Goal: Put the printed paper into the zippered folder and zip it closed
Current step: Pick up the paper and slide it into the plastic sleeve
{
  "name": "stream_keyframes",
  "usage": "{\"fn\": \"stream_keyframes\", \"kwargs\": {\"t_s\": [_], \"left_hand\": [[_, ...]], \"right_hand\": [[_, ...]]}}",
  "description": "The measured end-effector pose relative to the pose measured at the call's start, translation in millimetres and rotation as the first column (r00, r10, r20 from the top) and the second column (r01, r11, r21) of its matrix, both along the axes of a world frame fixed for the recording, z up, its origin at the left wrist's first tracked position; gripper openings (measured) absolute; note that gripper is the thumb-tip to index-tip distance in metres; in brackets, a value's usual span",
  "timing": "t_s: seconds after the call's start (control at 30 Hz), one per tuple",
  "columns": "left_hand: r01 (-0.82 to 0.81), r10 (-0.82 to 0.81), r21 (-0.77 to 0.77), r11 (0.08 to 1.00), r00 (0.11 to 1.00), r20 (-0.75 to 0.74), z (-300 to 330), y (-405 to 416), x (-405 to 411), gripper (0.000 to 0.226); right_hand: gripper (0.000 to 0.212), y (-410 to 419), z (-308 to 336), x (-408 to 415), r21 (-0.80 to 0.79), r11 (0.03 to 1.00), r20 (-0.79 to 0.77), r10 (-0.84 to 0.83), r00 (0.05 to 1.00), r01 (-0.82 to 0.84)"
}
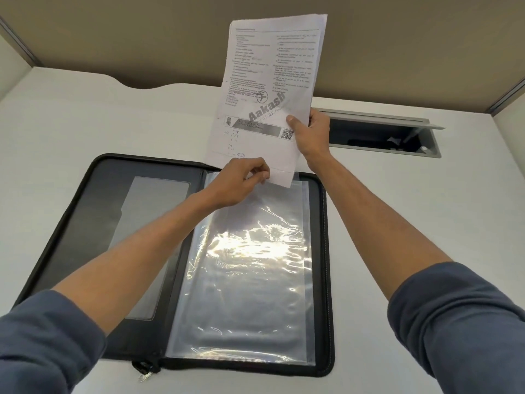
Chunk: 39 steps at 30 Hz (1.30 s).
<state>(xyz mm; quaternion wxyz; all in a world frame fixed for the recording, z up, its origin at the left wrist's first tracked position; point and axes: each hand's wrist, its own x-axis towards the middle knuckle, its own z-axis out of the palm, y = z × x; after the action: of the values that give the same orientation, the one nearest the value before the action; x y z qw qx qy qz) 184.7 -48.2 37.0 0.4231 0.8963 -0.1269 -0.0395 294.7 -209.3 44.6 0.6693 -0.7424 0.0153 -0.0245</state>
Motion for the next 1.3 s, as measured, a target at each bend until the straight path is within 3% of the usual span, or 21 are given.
{"fn": "stream_keyframes", "kwargs": {"t_s": [0.27,0.43,0.5,0.87,1.07,1.3], "left_hand": [[-0.010,0.011,0.032,0.999,1.000,-0.021,0.7,2.6,4.3,0.015],[-0.101,0.115,0.395,0.913,0.993,-0.012,-5.2,26.1,8.0,0.017],[-0.118,0.142,0.472,0.874,0.990,-0.017,-6.1,40.8,10.7,0.018],[0.001,0.049,0.257,0.966,0.981,-0.190,2.0,80.8,18.2,0.018],[0.053,0.014,0.214,0.975,0.954,-0.299,4.0,80.5,24.6,0.020],[0.089,-0.007,0.259,0.962,0.953,-0.304,3.6,74.3,32.5,0.024]], "right_hand": [[0.025,-19.2,-2.6,2.3,-0.034,0.998,-0.037,0.060,0.997,-0.062],[0.024,-25.4,-5.1,3.0,-0.047,0.995,-0.045,0.082,0.996,-0.084],[0.024,-26.1,-6.0,3.8,-0.038,0.995,-0.051,0.092,0.994,-0.094],[0.026,-25.5,-3.5,13.9,-0.097,0.979,-0.099,0.169,0.981,-0.179],[0.025,-24.0,0.1,17.1,-0.157,0.954,-0.148,0.232,0.961,-0.255],[0.027,-22.0,2.4,9.7,-0.176,0.915,-0.181,0.333,0.925,-0.363]]}}
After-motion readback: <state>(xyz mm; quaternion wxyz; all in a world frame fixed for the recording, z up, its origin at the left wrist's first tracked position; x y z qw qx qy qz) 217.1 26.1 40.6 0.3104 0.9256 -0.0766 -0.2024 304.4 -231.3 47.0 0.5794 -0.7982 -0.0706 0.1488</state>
